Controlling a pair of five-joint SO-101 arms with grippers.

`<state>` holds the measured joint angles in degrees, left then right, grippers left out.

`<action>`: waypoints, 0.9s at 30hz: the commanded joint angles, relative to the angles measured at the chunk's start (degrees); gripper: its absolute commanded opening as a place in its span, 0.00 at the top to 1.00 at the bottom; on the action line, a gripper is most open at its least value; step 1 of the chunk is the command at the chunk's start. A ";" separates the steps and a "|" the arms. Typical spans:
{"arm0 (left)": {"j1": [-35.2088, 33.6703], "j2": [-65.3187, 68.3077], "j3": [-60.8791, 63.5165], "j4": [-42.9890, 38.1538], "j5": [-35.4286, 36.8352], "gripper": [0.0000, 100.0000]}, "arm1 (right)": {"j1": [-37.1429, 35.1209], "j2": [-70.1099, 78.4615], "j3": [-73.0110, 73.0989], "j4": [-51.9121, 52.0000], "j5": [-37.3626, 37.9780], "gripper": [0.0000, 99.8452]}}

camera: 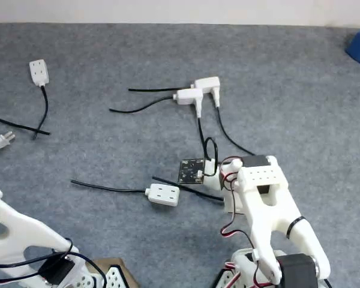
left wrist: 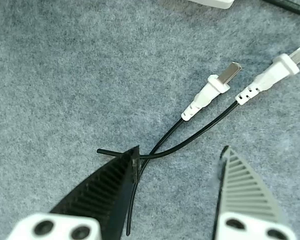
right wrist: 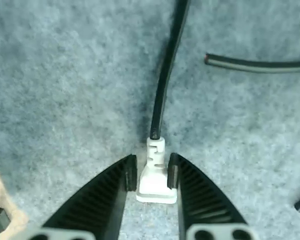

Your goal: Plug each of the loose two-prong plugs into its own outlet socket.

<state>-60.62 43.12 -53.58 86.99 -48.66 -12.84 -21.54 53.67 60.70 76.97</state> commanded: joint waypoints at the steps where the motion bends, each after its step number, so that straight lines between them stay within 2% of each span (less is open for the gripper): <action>1: -0.22 -0.40 -0.31 -0.70 -0.53 0.74 | 0.75 -0.57 -2.24 0.66 0.70 0.88; 7: -0.48 -0.40 -0.31 -0.70 -0.53 0.74 | -0.84 -0.48 1.19 0.40 1.85 0.88; 9: -0.48 -0.40 -0.40 -0.62 -0.53 0.74 | -1.71 -0.48 3.12 0.31 3.08 0.92; 11: -0.48 -0.48 -0.40 -0.53 -0.53 0.74 | -2.33 -0.48 4.35 0.31 3.16 0.99; 17: -0.57 -0.48 -0.40 -0.35 -0.53 0.74 | -2.33 -1.10 4.79 0.31 2.37 0.99; 22: 0.31 -0.48 -0.57 -0.35 -0.53 0.74 | -2.59 -1.19 -0.84 -1.71 -11.60 0.99; 27: 7.69 -1.01 -0.66 -0.26 -0.18 0.74 | -1.19 -0.48 -21.05 -1.63 -40.44 0.99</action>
<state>-59.21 43.12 -53.58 86.99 -48.66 -14.77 -21.63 46.37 59.91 53.85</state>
